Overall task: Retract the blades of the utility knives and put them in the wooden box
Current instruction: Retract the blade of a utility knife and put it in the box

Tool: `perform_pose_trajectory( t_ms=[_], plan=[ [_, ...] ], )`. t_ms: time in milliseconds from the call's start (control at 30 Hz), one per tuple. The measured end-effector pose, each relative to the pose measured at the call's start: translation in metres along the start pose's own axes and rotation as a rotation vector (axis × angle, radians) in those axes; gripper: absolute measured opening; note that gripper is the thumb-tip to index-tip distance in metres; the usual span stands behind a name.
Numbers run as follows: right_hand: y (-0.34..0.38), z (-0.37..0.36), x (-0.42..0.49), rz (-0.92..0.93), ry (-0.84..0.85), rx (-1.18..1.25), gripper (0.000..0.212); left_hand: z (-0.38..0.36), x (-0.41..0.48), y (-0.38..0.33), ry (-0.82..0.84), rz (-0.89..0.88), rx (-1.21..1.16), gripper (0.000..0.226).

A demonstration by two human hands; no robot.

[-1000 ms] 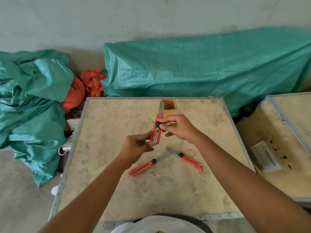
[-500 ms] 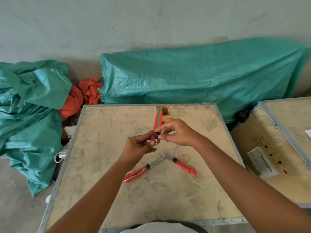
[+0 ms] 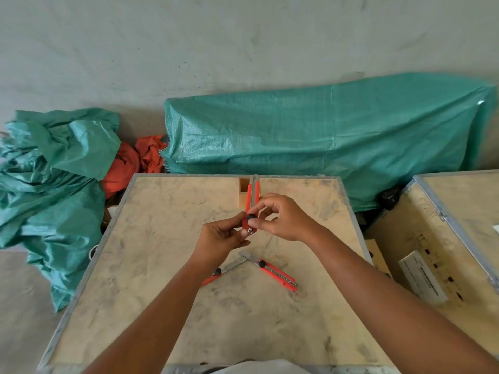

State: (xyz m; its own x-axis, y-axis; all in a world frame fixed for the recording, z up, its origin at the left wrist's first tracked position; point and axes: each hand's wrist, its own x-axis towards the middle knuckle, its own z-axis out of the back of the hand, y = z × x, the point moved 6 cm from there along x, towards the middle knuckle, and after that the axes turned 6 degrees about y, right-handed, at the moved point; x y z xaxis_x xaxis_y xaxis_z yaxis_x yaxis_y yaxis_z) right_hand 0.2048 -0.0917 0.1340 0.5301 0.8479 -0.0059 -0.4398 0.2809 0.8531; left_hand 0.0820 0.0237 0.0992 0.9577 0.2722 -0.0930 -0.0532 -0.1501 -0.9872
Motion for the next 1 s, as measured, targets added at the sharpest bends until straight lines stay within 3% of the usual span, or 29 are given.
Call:
perform_pose_trajectory(
  t_ms=[100,300,400,533,667,1000],
  plan=[
    [-0.006,0.014,-0.004,0.005,-0.087,-0.046,0.027,-0.015,0.003,-0.003,-0.008,-0.019,0.015,0.043],
    [-0.014,0.029,-0.004,0.033,0.028,0.035,0.025,-0.028,0.009,-0.007,-0.043,-0.032,0.015,0.042],
    [-0.020,0.033,0.002,0.019,-0.041,0.018,0.019,-0.027,0.016,-0.007,-0.052,-0.028,0.031,0.044],
    [-0.027,0.029,0.015,-0.002,-0.135,-0.019,0.028,-0.019,0.029,-0.007,-0.057,-0.004,0.079,0.044],
    [-0.039,0.031,0.035,-0.013,-0.159,0.121,0.021,-0.005,0.050,-0.004,-0.059,0.018,0.153,0.045],
    [-0.093,0.057,0.113,-0.169,-0.189,0.172,0.025,0.024,0.143,0.019,-0.034,0.077,0.330,0.049]
  ],
)
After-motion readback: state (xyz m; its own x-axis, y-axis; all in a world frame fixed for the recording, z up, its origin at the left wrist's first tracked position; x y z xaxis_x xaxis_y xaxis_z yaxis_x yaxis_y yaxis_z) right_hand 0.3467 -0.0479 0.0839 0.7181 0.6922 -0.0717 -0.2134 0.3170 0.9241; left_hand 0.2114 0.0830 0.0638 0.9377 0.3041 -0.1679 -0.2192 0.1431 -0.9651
